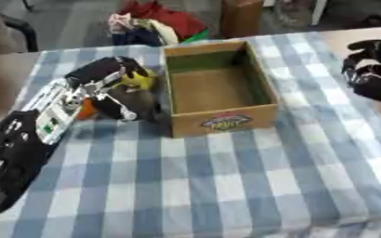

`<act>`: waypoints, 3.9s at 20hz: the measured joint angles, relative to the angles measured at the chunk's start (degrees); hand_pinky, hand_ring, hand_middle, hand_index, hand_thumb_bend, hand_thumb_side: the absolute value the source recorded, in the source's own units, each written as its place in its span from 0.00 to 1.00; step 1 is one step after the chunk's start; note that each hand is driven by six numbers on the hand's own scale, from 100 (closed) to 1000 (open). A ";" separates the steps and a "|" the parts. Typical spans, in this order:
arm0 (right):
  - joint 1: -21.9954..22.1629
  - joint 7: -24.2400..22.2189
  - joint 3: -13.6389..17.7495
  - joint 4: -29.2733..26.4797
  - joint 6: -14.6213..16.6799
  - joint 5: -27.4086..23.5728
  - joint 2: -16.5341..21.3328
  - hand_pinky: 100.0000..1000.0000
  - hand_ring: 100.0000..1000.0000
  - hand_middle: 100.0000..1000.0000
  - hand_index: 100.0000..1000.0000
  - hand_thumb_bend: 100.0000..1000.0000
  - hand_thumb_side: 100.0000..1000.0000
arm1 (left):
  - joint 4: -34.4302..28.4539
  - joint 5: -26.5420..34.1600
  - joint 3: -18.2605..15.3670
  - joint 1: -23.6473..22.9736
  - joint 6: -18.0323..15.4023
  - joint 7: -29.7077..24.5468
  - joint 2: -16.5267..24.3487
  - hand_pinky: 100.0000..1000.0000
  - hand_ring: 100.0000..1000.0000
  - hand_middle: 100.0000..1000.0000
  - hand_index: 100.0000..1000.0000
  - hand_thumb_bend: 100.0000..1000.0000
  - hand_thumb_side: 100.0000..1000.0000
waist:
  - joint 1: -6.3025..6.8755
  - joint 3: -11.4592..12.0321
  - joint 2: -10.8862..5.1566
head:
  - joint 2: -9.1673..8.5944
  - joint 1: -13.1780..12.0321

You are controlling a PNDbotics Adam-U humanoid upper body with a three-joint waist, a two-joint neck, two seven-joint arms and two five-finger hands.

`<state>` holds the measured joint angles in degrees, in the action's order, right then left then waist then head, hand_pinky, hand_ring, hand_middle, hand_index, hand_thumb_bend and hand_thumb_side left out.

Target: Pick up objects on the table and place them in the box.

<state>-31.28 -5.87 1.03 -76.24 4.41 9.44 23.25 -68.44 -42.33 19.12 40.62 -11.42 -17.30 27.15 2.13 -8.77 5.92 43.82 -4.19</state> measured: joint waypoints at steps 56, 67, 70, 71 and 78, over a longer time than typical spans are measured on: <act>-3.29 -11.98 -8.48 3.18 3.61 3.11 -5.46 0.53 0.74 0.43 0.72 0.00 0.02 | 8.66 -13.88 0.28 11.95 -6.26 -1.20 -13.31 0.70 0.68 0.64 0.71 0.11 0.00 | 1.28 -6.81 -0.67 | -1.12 -2.39; -3.02 -12.04 -8.38 3.36 3.58 3.16 -5.44 0.53 0.74 0.43 0.72 0.00 0.02 | 1.14 -8.38 -1.98 10.72 -3.34 -1.34 -9.13 0.71 0.65 0.63 0.73 0.21 0.00 | 1.32 -5.16 -0.61 | -1.55 -1.46; -2.86 -11.77 -8.05 3.50 3.54 3.33 -5.36 0.53 0.74 0.43 0.72 0.00 0.03 | -3.28 -4.89 -3.97 8.81 0.38 -1.28 -4.94 0.72 0.66 0.65 0.74 0.22 0.00 | 1.32 -3.95 -0.65 | -1.55 -0.70; -2.66 -11.70 -7.98 3.51 3.56 3.40 -5.35 0.53 0.74 0.43 0.72 0.00 0.02 | -4.11 -4.22 -4.82 7.90 1.96 -1.16 -3.58 0.72 0.67 0.66 0.74 0.22 0.00 | 1.32 -3.60 -0.67 | -1.55 -0.47; -1.93 -11.06 -7.31 3.52 3.31 3.56 -4.84 0.53 0.74 0.43 0.72 0.00 0.03 | -1.54 -5.31 -10.03 0.25 10.29 -0.19 2.29 0.73 0.69 0.71 0.79 0.31 0.00 | 1.29 -1.64 -0.68 | -1.55 0.88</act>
<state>-33.21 -16.92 -6.28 -72.72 7.72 12.99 18.41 -69.98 -47.64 9.09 40.87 -1.13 -17.48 29.44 3.42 -10.41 5.24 42.27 -3.31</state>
